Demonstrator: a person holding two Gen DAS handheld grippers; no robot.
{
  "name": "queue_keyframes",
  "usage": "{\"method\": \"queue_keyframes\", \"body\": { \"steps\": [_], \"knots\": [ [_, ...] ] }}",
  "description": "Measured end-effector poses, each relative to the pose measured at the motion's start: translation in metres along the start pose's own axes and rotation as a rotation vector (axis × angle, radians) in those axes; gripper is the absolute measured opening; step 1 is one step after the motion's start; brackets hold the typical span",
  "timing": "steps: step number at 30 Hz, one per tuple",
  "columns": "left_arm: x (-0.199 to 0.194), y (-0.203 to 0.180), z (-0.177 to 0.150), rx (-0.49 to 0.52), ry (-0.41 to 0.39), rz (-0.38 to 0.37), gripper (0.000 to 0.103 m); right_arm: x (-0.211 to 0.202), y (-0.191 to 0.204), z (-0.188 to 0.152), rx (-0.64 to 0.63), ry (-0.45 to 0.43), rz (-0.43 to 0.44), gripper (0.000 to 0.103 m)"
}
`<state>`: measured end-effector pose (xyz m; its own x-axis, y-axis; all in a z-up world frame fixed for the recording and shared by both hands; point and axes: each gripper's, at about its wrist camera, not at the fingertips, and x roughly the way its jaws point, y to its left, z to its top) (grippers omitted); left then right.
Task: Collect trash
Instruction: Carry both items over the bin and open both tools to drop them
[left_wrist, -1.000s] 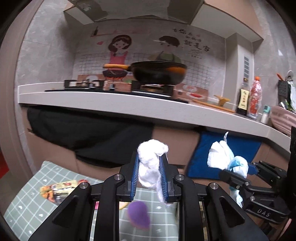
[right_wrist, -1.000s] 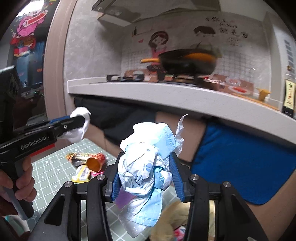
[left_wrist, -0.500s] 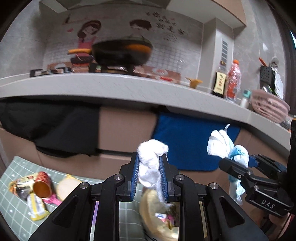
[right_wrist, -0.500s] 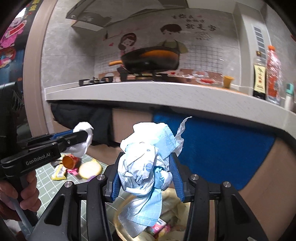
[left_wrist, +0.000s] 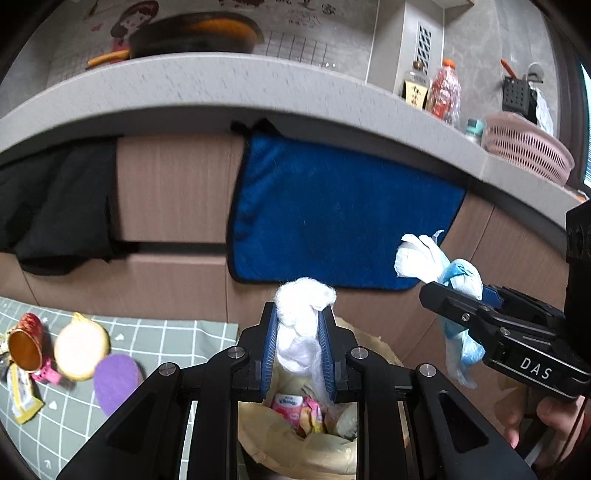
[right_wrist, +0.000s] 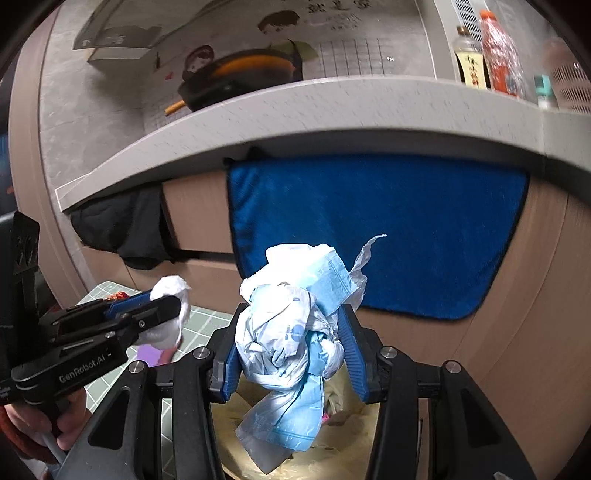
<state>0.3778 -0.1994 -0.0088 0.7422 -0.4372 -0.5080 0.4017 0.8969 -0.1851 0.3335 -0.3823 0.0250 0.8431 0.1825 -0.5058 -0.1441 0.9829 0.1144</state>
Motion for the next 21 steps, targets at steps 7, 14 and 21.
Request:
{"method": "queue_keyframes", "body": {
  "steps": [7,14,21],
  "knots": [
    [0.022,0.002,-0.008,-0.01,0.056,-0.011,0.023,0.024,-0.013,-0.011,0.022,0.047,-0.016,0.044],
    [0.044,0.008,-0.017,-0.028,0.112,-0.032,0.023,0.044,-0.02,-0.02,0.035,0.089,-0.02,0.044],
    [0.063,0.018,-0.021,-0.05,0.209,-0.159,0.049,0.058,-0.025,-0.03,0.075,0.131,-0.027,0.056]
  ]
}}
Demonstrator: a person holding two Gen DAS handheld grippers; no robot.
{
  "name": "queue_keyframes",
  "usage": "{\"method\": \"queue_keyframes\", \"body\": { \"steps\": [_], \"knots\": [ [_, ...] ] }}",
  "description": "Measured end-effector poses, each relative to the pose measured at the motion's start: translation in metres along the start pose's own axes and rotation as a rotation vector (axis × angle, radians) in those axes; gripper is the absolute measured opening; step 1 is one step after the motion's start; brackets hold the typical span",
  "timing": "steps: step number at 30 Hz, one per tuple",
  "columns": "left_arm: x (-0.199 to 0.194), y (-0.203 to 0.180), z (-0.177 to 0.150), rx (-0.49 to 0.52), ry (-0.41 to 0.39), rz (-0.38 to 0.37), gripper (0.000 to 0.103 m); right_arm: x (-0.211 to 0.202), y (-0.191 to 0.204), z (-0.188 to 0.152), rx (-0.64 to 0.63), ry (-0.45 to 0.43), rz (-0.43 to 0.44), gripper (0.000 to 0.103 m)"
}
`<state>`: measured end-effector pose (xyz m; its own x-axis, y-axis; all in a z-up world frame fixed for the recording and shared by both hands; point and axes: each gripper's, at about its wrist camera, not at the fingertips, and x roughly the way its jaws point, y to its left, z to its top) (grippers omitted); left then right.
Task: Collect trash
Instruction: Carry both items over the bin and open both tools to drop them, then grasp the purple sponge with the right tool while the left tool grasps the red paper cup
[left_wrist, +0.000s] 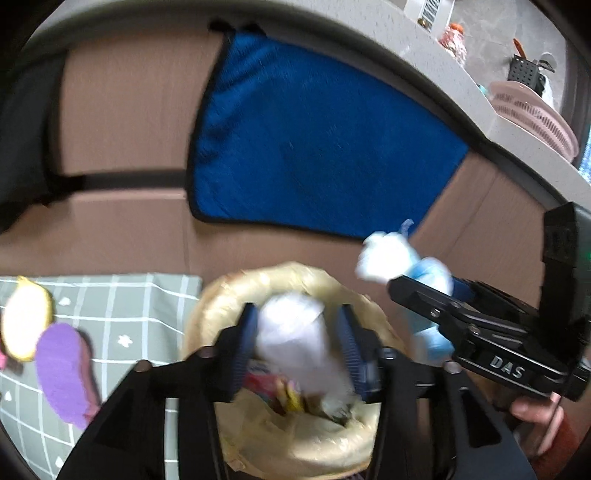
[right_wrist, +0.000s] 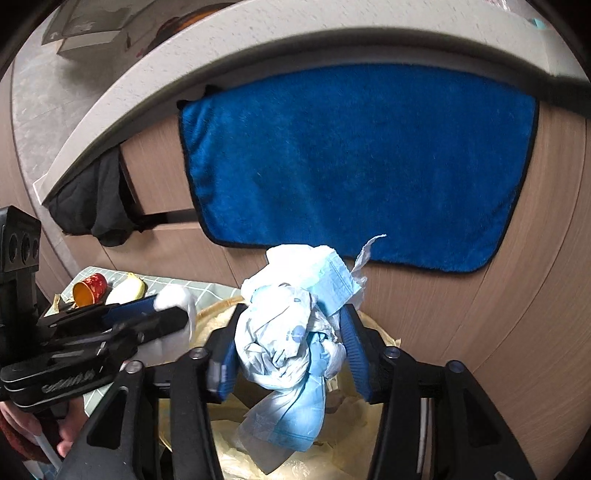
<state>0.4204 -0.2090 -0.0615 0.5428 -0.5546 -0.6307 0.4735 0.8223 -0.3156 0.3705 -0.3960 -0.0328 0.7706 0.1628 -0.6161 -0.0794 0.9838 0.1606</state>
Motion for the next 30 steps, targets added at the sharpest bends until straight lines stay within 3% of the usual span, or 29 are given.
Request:
{"method": "queue_keyframes", "body": {
  "steps": [2,6,15,19,23,26,30],
  "knots": [
    [-0.003,0.01,0.001,-0.041,-0.013,0.007,0.05,0.003,-0.003,-0.001,0.016,0.005,-0.012,0.061],
    [-0.018,0.023,0.003,-0.072,-0.046,0.078,0.051,0.002,-0.003,-0.004,0.028,0.006,-0.013,0.062],
    [-0.093,0.077,-0.012,-0.138,-0.163,0.28,0.051,-0.011,0.027,0.003,-0.022,-0.029,0.016,0.062],
    [-0.132,0.121,-0.028,-0.175,-0.216,0.403,0.051,-0.016,0.058,0.007,-0.069,-0.062,0.063,0.062],
    [-0.162,0.181,-0.048,-0.285,-0.237,0.517,0.051,-0.011,0.093,0.009,-0.121,-0.073,0.106,0.062],
    [-0.177,0.22,-0.061,-0.364,-0.244,0.571,0.051,-0.003,0.118,0.007,-0.152,-0.057,0.136,0.062],
    [-0.179,0.259,-0.075,-0.389,-0.219,0.599,0.051,0.016,0.153,0.0,-0.193,-0.017,0.167,0.062]
  ]
}}
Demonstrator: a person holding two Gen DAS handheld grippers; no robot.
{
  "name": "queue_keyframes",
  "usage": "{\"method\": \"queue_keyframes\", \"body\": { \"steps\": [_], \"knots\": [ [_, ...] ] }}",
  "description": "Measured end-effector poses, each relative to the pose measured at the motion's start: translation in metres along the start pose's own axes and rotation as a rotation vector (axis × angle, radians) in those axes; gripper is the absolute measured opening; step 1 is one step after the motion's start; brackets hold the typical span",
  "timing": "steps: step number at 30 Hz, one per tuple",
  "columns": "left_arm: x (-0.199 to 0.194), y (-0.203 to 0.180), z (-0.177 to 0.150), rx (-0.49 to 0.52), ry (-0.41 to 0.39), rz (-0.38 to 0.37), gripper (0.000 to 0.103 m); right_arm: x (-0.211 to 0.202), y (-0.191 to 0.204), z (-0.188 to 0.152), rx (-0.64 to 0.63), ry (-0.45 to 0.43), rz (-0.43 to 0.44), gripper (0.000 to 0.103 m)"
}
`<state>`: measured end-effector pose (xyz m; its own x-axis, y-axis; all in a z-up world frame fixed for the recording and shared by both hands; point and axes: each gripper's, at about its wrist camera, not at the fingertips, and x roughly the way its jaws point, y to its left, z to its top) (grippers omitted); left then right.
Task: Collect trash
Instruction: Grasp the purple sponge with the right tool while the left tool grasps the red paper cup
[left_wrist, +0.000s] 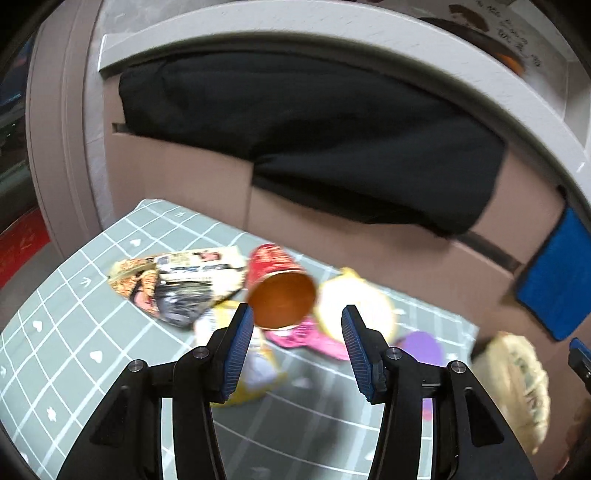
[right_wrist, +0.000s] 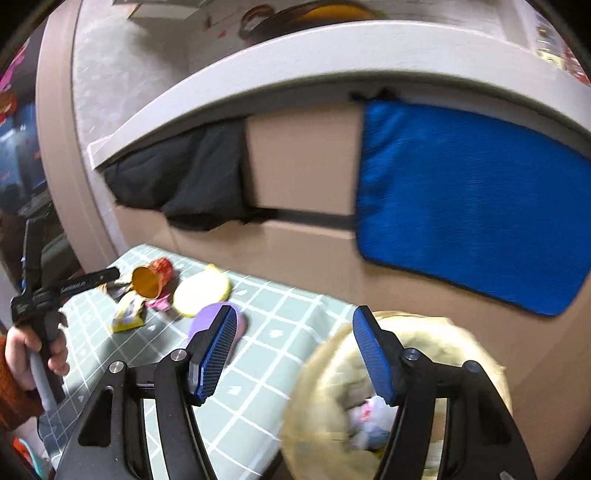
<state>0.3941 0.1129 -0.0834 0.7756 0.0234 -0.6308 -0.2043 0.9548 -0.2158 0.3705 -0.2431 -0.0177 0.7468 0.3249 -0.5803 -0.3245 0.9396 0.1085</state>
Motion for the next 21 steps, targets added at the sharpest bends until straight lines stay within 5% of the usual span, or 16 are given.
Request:
{"method": "queue_keyframes", "body": {
  "steps": [14,18,21],
  "knots": [
    [0.08,0.016,0.018,0.048,0.038,0.04,0.048,0.08,0.079,-0.012,-0.101,0.144,0.077,0.062],
    [0.093,0.02,0.022,0.047,0.063,0.016,0.016,0.098,0.089,-0.015,-0.117,0.173,0.087,0.062],
    [0.082,0.027,0.021,0.03,0.055,-0.005,0.007,0.113,0.091,-0.019,-0.11,0.202,0.095,0.062]
  ]
}}
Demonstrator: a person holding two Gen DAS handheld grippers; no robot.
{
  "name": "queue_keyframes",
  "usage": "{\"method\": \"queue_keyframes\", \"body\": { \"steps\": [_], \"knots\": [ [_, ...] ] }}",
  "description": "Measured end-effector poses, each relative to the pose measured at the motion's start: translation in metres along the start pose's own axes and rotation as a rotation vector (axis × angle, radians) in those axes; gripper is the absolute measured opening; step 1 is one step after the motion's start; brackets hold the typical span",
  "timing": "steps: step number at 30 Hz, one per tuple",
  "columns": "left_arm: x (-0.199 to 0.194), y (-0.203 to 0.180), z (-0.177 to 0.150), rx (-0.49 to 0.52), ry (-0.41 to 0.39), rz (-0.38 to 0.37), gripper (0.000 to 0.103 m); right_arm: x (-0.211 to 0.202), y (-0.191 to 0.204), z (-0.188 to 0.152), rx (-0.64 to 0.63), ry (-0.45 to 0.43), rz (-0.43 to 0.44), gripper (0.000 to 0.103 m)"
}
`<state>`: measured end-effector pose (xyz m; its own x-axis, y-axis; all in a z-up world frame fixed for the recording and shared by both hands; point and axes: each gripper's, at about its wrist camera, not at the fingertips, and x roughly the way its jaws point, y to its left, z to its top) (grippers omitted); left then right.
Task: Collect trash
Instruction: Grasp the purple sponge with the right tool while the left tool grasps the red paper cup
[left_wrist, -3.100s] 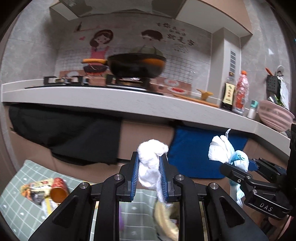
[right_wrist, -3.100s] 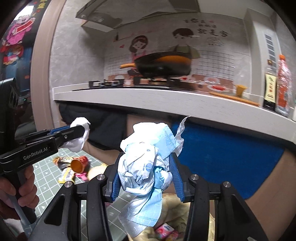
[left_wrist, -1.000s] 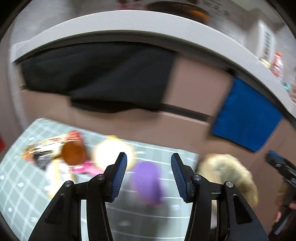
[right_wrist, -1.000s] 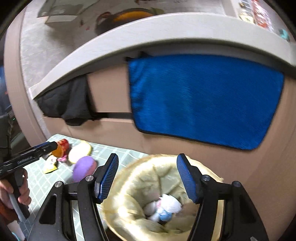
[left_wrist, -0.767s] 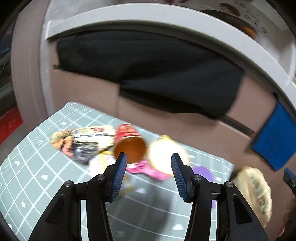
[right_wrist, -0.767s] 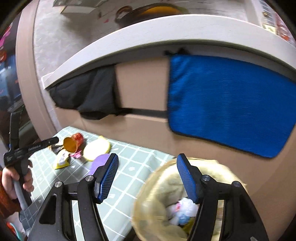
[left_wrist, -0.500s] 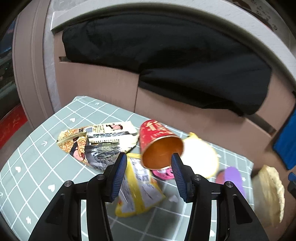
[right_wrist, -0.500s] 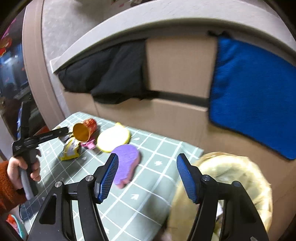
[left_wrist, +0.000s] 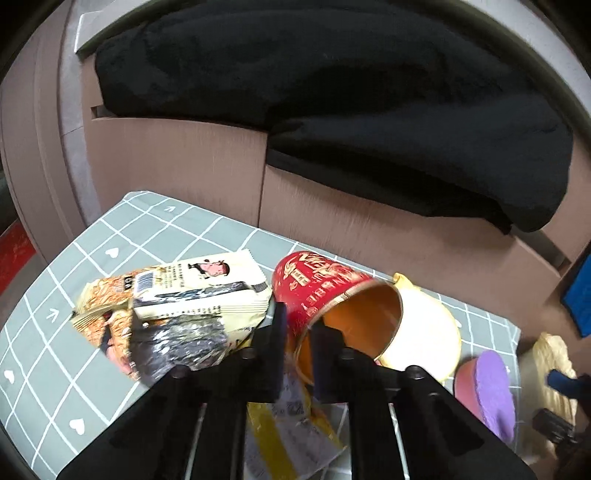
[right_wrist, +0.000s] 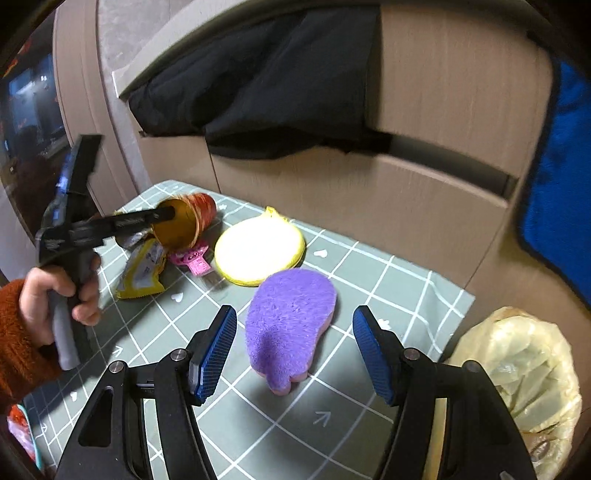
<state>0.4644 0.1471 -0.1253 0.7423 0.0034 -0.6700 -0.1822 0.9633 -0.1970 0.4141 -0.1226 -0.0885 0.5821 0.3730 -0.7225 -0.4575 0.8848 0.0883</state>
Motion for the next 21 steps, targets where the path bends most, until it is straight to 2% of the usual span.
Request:
{"method": "queue_keyframes", "body": {
  "steps": [5,9,12,17,21],
  "knots": [
    [-0.04,0.01,-0.01,-0.014,-0.009,-0.024,0.006,0.029,0.002,-0.001,0.023,0.048,0.028,0.062],
    [-0.075,0.014,-0.023,0.005,-0.003,-0.041,0.006,0.049,0.008,-0.001,0.012,0.073,0.008,0.063],
    [-0.096,0.017,-0.038,0.015,0.013,-0.062,0.006,0.056,0.012,-0.002,-0.002,0.077,-0.015,0.068],
    [-0.11,0.021,-0.058,-0.006,0.05,-0.087,0.006,0.072,0.01,-0.001,-0.006,0.12,-0.075,0.068],
    [-0.111,0.021,-0.072,-0.007,0.081,-0.097,0.006,0.078,0.006,-0.004,0.016,0.138,-0.069,0.067]
  ]
}}
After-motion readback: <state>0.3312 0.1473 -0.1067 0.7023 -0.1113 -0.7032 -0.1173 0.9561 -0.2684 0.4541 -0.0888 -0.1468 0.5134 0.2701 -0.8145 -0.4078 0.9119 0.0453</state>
